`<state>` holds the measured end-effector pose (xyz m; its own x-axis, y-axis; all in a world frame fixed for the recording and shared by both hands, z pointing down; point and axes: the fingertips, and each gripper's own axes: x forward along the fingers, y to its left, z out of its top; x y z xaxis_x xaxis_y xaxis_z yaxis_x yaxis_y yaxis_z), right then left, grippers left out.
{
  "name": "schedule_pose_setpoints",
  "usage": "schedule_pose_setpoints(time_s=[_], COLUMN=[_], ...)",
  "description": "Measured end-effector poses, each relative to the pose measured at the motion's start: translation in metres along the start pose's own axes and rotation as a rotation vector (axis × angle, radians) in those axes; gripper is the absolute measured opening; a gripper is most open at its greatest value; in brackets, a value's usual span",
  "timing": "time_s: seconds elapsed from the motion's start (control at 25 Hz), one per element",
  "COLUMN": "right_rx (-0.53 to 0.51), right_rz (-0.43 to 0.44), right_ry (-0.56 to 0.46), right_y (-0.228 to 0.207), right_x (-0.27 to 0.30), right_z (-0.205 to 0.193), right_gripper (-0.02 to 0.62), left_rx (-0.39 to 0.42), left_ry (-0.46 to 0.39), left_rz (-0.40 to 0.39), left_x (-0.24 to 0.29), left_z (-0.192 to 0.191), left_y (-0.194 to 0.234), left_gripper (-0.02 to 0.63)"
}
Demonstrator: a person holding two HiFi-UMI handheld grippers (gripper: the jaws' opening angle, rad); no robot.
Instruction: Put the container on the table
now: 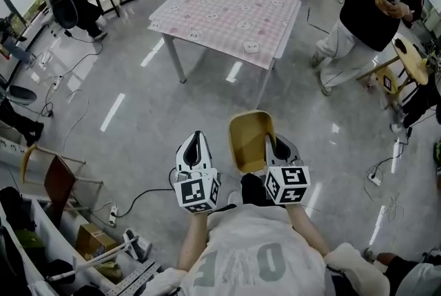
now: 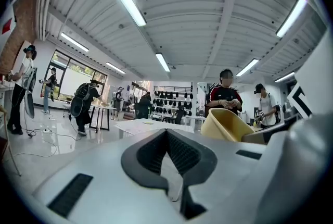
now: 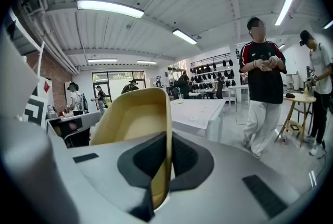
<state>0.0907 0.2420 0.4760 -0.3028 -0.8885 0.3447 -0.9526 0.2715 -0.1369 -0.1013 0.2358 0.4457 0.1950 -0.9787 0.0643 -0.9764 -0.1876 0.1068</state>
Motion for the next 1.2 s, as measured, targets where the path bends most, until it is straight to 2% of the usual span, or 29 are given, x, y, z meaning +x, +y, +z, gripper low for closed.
schedule_pose_setpoints(time_s=[0.28,0.48,0.6,0.8,0.96,1.2], right_rx=[0.018,0.026,0.024,0.021,-0.005,-0.044], right_rz=[0.002,0.016,0.019,0.008,0.027,0.058], right_ry=[-0.018,-0.045,-0.069,-0.079,-0.093,-0.104], right_y=[-0.021,-0.037,-0.054,-0.098,-0.117,-0.128], right_x=[0.052,0.133,0.184,0.296,0.379,0.461], right_z=[0.011,0.036,0.065,0.130,0.184,0.232], right_gripper=[0.031,0.031,0.031,0.031,0.031,0.031], left_rx=[0.021,0.049,0.066,0.076,0.073,0.063], left_ry=[-0.003,-0.014,-0.020,-0.053,-0.058,-0.056], left_rz=[-0.020,-0.020,-0.017,-0.023,-0.026,0.000], left_x=[0.056,0.127,0.184,0.316,0.409,0.488], left_z=[0.002,0.008,0.018,0.053,0.073,0.086], left_y=[0.003,0.024,0.037,0.058,0.077,0.097], left_gripper=[0.023,0.023,0.023,0.023,0.023,0.023])
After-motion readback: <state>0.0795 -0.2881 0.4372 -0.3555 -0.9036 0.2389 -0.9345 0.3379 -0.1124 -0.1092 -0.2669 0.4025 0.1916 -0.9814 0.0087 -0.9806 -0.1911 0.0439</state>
